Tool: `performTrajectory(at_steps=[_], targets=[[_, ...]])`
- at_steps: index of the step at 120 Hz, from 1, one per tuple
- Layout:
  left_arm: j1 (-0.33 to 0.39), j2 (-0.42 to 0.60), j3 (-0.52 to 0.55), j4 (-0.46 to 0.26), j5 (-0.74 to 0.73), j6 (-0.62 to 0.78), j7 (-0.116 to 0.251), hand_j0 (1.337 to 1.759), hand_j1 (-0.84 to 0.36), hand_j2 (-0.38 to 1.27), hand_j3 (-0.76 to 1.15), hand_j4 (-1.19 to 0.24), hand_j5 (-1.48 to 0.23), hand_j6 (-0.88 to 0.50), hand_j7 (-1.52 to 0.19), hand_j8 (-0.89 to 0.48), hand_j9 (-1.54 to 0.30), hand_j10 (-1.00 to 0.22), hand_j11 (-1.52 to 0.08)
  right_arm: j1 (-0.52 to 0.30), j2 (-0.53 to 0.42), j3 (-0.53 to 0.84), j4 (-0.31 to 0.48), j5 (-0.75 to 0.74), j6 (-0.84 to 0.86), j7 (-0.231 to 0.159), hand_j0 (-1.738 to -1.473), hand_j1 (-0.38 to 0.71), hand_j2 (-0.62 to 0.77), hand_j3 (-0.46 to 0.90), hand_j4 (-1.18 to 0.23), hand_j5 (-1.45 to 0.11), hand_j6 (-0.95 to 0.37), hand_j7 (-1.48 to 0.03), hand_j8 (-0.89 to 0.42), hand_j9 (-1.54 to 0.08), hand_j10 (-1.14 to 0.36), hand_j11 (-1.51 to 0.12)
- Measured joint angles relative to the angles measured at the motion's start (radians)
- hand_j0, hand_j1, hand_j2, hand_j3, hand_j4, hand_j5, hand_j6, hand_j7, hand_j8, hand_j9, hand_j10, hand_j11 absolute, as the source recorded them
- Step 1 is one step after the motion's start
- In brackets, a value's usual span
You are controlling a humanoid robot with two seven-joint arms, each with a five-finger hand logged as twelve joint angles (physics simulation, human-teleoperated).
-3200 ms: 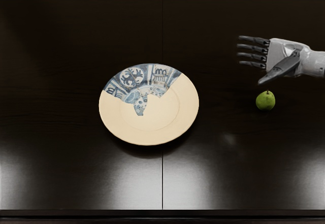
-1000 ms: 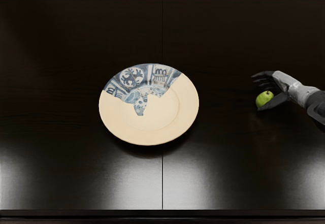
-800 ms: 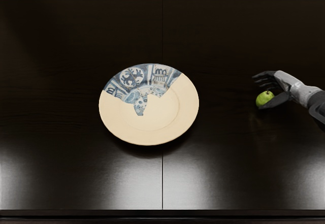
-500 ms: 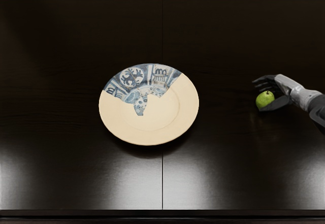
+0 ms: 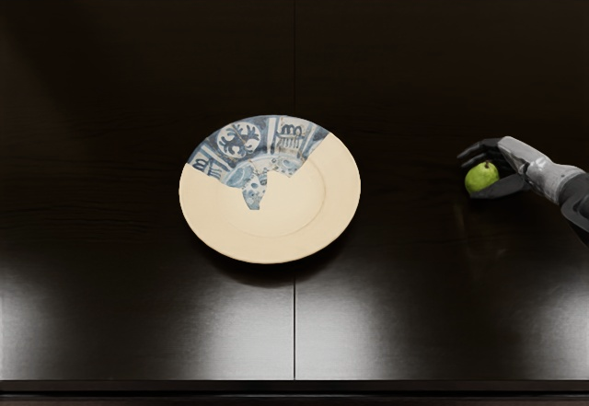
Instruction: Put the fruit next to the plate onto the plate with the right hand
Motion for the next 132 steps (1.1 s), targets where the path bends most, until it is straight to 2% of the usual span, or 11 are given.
performTrajectory(at_steps=[26, 45, 68, 80, 103, 132], targets=[[0.0, 0.0, 0.0, 0.0, 0.0, 0.0, 0.0, 1.658, 0.32, 0.0, 0.0, -0.02, -0.03, -0.02, -0.03, -0.02, -0.03, -0.02, -0.03, -0.003, -0.001, 0.0, 0.0, -0.001, 0.0, 0.003, -1.656, 0.25, -0.01, 0.0, -0.54, -0.72, -0.55, -0.71, -0.4, -0.72, -0.44, -0.72], [0.0, 0.0, 0.0, 0.0, 0.0, 0.0, 0.0, 1.658, 0.32, 0.0, 0.0, -0.02, -0.03, -0.02, -0.03, -0.02, -0.03, -0.02, -0.03, -0.005, -0.001, 0.001, 0.0, 0.0, 0.003, 0.007, -1.655, 0.27, 0.02, 0.0, -0.59, -0.77, -0.52, -0.77, -0.37, -0.78, -0.41, -0.79], [0.0, 0.0, 0.0, 0.0, 0.0, 0.0, 0.0, 1.658, 0.32, 0.0, 0.0, -0.02, -0.03, -0.02, -0.03, -0.02, -0.03, -0.02, -0.03, -0.007, -0.008, 0.0, 0.0, 0.0, 0.008, 0.021, -1.654, 0.27, 0.16, 0.0, -0.65, -0.87, -0.57, -0.85, -0.39, -0.87, -0.44, -0.88], [0.0, 0.0, 0.0, 0.0, 0.0, 0.0, 0.0, 1.658, 0.32, 0.0, 0.0, -0.02, -0.03, -0.02, -0.03, -0.02, -0.03, -0.02, -0.03, -0.007, -0.012, 0.0, 0.001, -0.001, 0.009, 0.03, -1.654, 0.27, 0.25, 0.0, -0.7, -0.92, -0.64, -0.91, -0.42, -0.93, -0.47, -0.94], [0.0, 0.0, 0.0, 0.0, 0.0, 0.0, 0.0, 1.658, 0.32, 0.0, 0.0, -0.02, -0.03, -0.02, -0.03, -0.02, -0.03, -0.02, -0.03, -0.008, -0.014, -0.002, 0.0, 0.0, 0.017, 0.042, -1.653, 0.29, 0.28, 0.0, -0.73, -1.01, -0.6, -0.97, -0.36, -1.0, -0.43, -1.01], [0.0, 0.0, 0.0, 0.0, 0.0, 0.0, 0.0, 1.658, 0.32, 0.0, 0.0, -0.02, -0.03, -0.02, -0.03, -0.02, -0.03, -0.02, -0.03, -0.008, -0.015, 0.004, 0.003, 0.005, 0.045, 0.045, -1.651, 0.29, 0.28, 0.0, -0.75, -1.03, -0.59, -1.0, -0.34, -1.01, -0.42, -1.03]])
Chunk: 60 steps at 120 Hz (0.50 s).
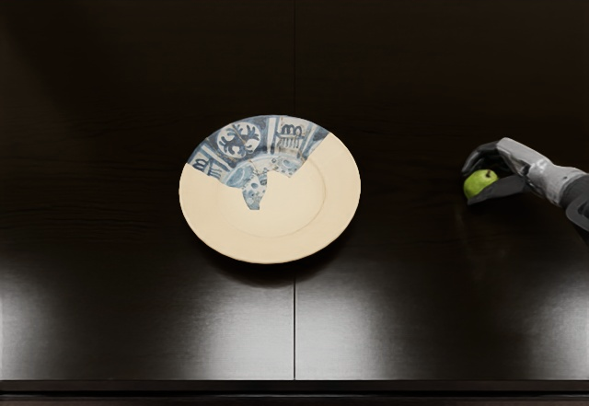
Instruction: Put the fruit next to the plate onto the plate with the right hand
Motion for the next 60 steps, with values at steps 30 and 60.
performTrajectory(at_steps=[30, 60], targets=[[0.0, 0.0, 0.0, 0.0, 0.0, 0.0, 0.0, 1.658, 0.32, 0.0, 0.0, -0.02, -0.03, -0.02, -0.03, -0.02, -0.03, -0.02, -0.03, 0.013, -0.004, 0.033, 0.008, 0.011, 0.09, 0.001, -1.653, 0.26, 0.25, 0.0, -0.74, -1.06, -0.6, -1.01, -0.35, -1.05, -0.42, -1.05], [0.0, 0.0, 0.0, 0.0, 0.0, 0.0, 0.0, 1.658, 0.32, 0.0, 0.0, -0.02, -0.03, -0.02, -0.03, -0.02, -0.03, -0.02, -0.03, 0.02, 0.004, 0.127, 0.018, 0.037, 0.258, 0.002, -1.656, 0.27, 0.27, 0.0, -0.73, -1.09, -0.58, -1.01, -0.33, -1.08, -0.4, -1.08]])
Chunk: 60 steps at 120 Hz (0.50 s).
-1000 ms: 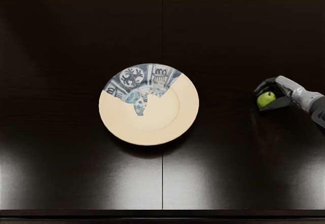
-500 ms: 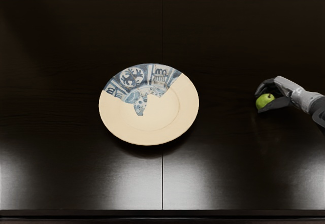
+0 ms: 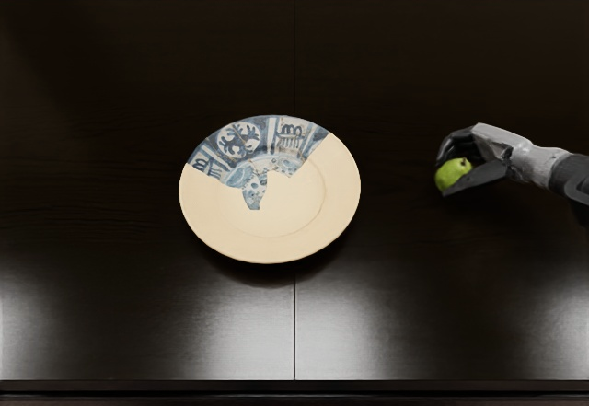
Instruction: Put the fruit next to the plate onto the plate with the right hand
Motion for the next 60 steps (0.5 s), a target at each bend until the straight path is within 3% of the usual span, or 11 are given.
performTrajectory(at_steps=[60], targets=[[0.0, 0.0, 0.0, 0.0, 0.0, 0.0, 0.0, 1.658, 0.32, 0.0, 0.0, -0.02, -0.03, -0.02, -0.03, -0.02, -0.03, -0.02, -0.03, 0.083, 0.049, 0.054, 0.032, 0.112, 0.202, -0.002, -1.655, 0.28, 0.29, 0.0, -0.73, -1.1, -0.6, -1.01, -0.32, -1.06, -0.4, -1.05]])
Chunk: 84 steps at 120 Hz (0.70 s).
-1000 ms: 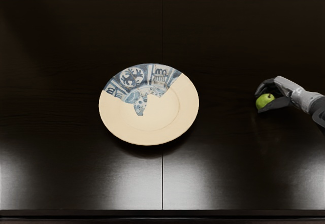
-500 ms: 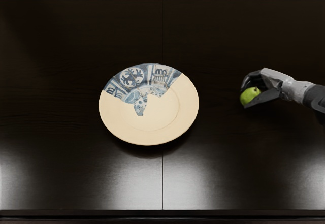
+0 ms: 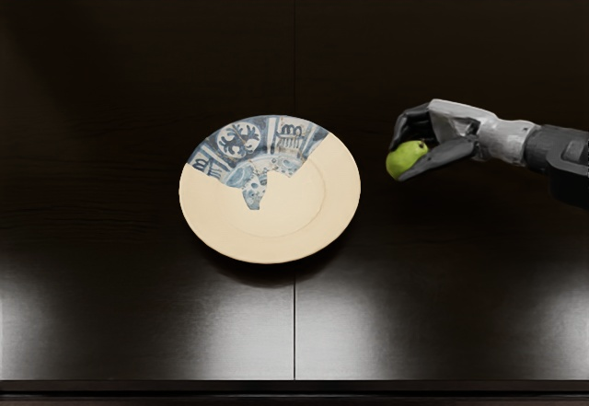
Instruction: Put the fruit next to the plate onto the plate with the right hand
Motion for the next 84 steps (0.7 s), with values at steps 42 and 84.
performTrajectory(at_steps=[42, 84], targets=[[0.0, 0.0, 0.0, 0.0, 0.0, -0.001, 0.0, 1.658, 0.32, 0.0, 0.0, -0.02, -0.03, -0.02, -0.03, -0.02, -0.03, -0.02, -0.03, 0.072, 0.077, 0.018, 0.043, 0.049, 0.036, -0.01, -1.655, 0.3, 0.29, 0.0, -0.75, -1.08, -0.72, -1.01, -0.33, -1.05, -0.35, -1.02], [0.0, 0.0, 0.0, 0.0, 0.0, 0.0, 0.0, 1.658, 0.32, 0.0, 0.0, -0.02, -0.03, -0.02, -0.03, -0.02, -0.03, -0.02, -0.03, 0.096, 0.234, 0.011, 0.019, 0.044, -0.007, -0.028, -1.656, 0.31, 0.38, 0.0, -0.76, -1.05, -0.77, -1.01, -0.42, -1.02, -0.39, -1.0]])
